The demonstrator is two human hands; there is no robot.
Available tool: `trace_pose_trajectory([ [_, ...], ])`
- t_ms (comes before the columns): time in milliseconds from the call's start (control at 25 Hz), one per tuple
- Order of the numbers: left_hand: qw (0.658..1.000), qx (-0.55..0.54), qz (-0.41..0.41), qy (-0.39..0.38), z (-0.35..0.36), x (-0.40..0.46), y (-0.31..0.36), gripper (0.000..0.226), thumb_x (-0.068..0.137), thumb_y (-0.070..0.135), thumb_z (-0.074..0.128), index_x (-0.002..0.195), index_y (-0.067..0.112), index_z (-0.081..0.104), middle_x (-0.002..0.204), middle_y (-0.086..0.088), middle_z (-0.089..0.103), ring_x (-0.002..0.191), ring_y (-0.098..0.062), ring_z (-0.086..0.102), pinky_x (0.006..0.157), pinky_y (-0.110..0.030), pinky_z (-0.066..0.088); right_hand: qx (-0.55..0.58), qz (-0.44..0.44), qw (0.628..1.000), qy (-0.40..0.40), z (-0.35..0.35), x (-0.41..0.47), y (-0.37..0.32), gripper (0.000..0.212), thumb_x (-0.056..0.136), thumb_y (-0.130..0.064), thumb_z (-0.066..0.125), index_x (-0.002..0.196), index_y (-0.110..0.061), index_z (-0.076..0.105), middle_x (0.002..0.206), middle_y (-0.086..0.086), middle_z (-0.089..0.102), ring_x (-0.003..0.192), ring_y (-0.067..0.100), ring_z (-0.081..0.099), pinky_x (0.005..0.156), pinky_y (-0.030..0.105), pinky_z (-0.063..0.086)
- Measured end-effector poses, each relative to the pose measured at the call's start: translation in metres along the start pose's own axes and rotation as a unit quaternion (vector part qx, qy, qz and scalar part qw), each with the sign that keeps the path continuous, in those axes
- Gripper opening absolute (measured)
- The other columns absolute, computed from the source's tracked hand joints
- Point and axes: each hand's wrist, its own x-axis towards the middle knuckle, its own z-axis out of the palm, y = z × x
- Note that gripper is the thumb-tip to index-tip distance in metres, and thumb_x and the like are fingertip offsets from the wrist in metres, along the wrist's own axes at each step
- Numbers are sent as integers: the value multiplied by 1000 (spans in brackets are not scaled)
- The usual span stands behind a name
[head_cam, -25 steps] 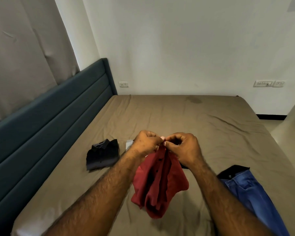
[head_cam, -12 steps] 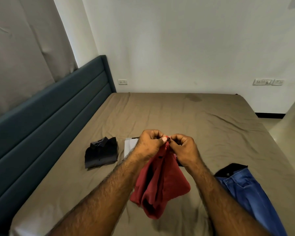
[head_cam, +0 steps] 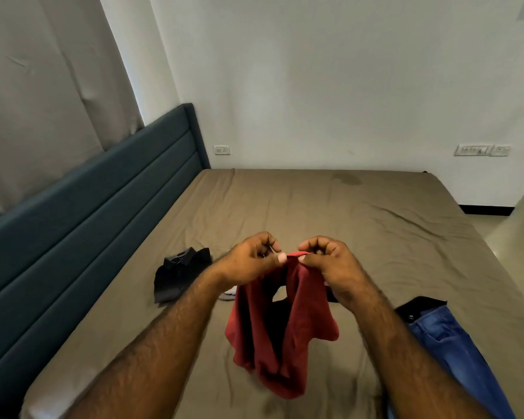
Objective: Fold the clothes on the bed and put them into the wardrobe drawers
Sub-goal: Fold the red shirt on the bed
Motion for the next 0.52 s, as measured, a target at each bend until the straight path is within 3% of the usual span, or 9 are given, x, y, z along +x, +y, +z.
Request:
trace_pose_trajectory([
  [80,971,235,47,8,-8,-9,-10,38,84,41,80,107,34,51,102,12,64,86,-12,64,77,-33,55,-16,-4,999,-39,-3,2,1,18,96,3,65,102,-14,70,74,0,61,67,13,53,62,26,46],
  [160,929,344,109,76,-7,-13,-21,31,83,22,69,97,34,45,97,11,58,85,-14,57,77,-42,54,-171,-67,982,-34,1,3,3,22,89,-2,70,93,-23,67,75,-8,62,64,5,52,62,20,44],
  [280,903,387,112,153,-9,-12,-33,16,81,14,62,91,26,56,90,9,58,86,-15,54,77,-42,53,-368,-164,915,40,3,4,5,28,75,-6,73,79,-33,65,79,-13,62,70,1,57,67,19,45],
  [400,899,393,63,184,-24,-15,-43,3,91,28,69,93,29,69,91,13,63,89,-14,60,78,-36,52,-414,-179,891,52,-3,11,1,13,81,-17,80,85,-29,77,88,-13,63,82,5,62,78,29,54],
  [520,918,321,49,226,-33,-19,-47,6,94,29,70,92,30,65,82,13,66,78,-9,62,71,-35,54,-440,-143,884,69,-5,15,-2,4,86,-29,83,89,-31,81,91,-13,65,88,8,62,80,31,54],
])
